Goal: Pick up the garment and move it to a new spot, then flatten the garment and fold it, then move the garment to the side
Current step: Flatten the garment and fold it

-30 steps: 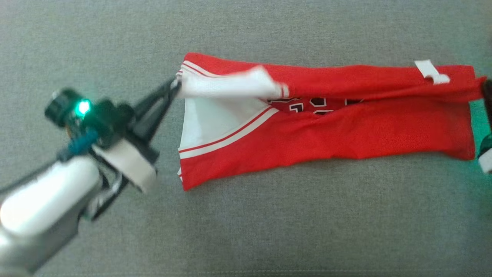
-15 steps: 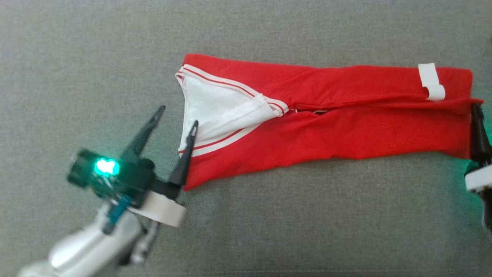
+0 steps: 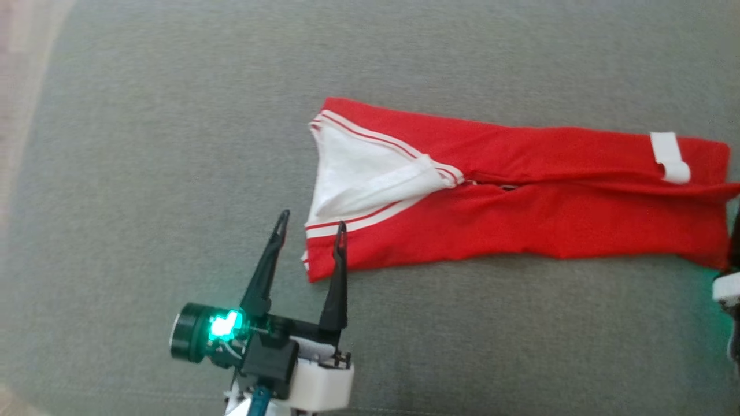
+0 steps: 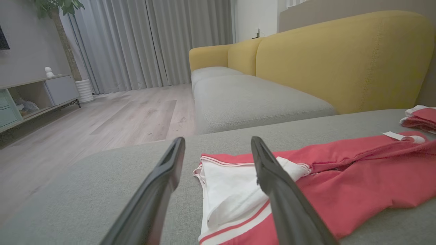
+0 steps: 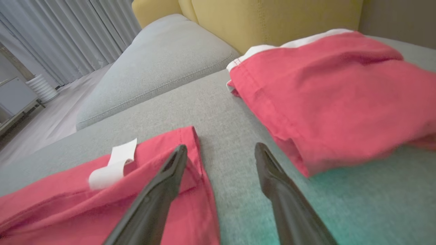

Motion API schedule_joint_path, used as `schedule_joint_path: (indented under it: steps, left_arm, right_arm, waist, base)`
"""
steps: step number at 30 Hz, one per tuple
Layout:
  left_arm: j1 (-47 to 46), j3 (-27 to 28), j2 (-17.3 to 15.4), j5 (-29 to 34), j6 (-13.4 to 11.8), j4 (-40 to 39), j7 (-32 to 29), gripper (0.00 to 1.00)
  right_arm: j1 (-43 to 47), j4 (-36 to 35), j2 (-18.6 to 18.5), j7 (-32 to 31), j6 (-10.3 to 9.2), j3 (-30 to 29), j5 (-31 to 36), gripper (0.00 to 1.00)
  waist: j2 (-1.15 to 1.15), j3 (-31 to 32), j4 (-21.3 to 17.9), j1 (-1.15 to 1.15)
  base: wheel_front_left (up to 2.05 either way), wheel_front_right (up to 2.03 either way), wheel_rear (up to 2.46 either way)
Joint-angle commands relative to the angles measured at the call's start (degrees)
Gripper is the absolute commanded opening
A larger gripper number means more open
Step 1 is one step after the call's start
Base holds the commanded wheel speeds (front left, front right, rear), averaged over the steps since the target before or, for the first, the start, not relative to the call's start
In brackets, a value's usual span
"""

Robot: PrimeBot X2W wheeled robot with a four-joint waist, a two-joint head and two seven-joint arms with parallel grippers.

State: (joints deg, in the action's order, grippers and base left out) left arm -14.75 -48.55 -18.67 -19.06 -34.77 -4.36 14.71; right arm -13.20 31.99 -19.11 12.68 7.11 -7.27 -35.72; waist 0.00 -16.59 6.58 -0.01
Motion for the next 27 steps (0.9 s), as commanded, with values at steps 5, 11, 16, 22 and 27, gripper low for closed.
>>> schedule_joint_path:
  steps: [5, 11, 16, 22, 27]
  left_arm:
    - [1.55, 5.5, 2.43, 4.25, 4.26, -0.91, 0.29, 1.0]
    - [3.48, 8.49, 4.88, 6.94, 7.76, -0.28, 0.29, 1.0]
    - [5.3, 10.52, 6.47, 8.28, 10.03, 0.67, 0.29, 1.0]
    - [6.25, 12.21, 7.91, 9.69, 12.05, 1.22, 0.29, 1.0]
    - [7.43, 13.68, 8.83, 11.08, 13.48, 1.4, 0.29, 1.0]
  right_arm:
    - [-3.76, 4.55, -1.89, 0.1, 0.37, -1.8, 2.41, 1.0]
    - [-4.91, 10.92, 0.17, -2.55, 0.37, -2.02, 4.49, 1.0]
    - [-4.24, 12.62, 2.14, -5.17, 0.37, -1.19, 3.73, 0.24]
    - [-3.52, 10.68, 2.31, -4.72, 0.37, 1.21, 1.65, 0.0]
    - [-3.5, 8.61, -0.49, -3.49, 0.37, 2.0, 0.62, 0.0]
  waist:
    - [0.0, 0.99, 3.19, 0.01]
    - [0.0, 1.58, 4.35, 0.01]
    - [0.0, 2.13, 4.35, 0.01]
    - [0.0, 3.06, 3.99, 0.01]
    - [0.0, 4.47, 3.57, 0.01]
  base:
    - [0.0, 0.0, 0.0]
    - [0.0, 0.0, 0.0]
    - [0.0, 0.0, 0.0]
    - [0.0, 0.0, 0.0]
    - [0.0, 0.0, 0.0]
